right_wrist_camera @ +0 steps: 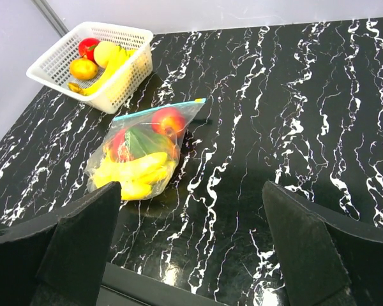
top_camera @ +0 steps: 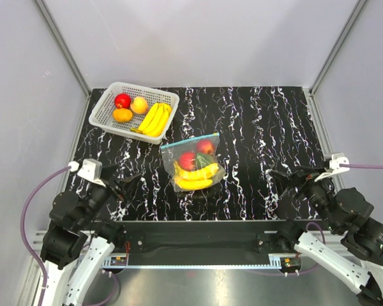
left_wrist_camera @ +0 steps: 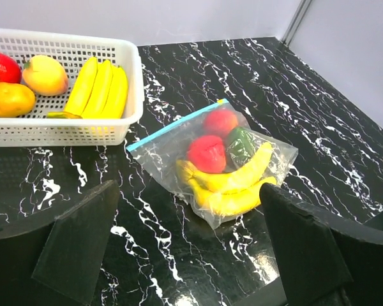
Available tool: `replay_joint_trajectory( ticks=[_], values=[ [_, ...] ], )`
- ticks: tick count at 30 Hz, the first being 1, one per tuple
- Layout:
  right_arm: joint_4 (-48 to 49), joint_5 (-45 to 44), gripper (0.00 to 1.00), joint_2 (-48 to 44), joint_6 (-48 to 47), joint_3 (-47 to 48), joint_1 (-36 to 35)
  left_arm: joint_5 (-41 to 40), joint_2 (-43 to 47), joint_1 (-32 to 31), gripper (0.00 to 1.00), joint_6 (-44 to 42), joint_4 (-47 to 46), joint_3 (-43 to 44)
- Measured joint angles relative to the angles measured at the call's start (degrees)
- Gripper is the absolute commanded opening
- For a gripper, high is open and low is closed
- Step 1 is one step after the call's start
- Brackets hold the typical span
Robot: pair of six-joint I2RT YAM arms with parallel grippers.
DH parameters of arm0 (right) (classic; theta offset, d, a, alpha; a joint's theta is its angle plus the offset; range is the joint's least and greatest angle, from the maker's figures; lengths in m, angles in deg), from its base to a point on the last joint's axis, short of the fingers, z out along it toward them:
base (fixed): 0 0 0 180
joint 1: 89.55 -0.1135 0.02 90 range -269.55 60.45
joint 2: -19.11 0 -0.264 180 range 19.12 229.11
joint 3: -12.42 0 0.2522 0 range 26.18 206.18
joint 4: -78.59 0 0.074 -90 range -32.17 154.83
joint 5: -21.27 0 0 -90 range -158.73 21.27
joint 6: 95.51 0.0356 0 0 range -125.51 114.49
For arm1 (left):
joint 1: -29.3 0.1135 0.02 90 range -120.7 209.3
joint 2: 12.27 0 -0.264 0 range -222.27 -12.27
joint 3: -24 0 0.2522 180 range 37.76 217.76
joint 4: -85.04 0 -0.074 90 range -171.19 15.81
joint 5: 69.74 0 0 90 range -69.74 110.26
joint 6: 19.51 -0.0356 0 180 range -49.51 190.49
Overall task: Place the food in the zip-top bag and seal the zipper
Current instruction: Reset both arms
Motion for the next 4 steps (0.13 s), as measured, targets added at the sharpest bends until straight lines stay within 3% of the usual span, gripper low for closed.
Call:
replay_joint_trajectory(
  ticks=[4],
  values=[
    [-0.35,0.0,1.0,-0.46,0.28,-0.07,0.0,0.11,-0.02,0.0,0.99,-0.39,-0.04,-0.44]
  ],
)
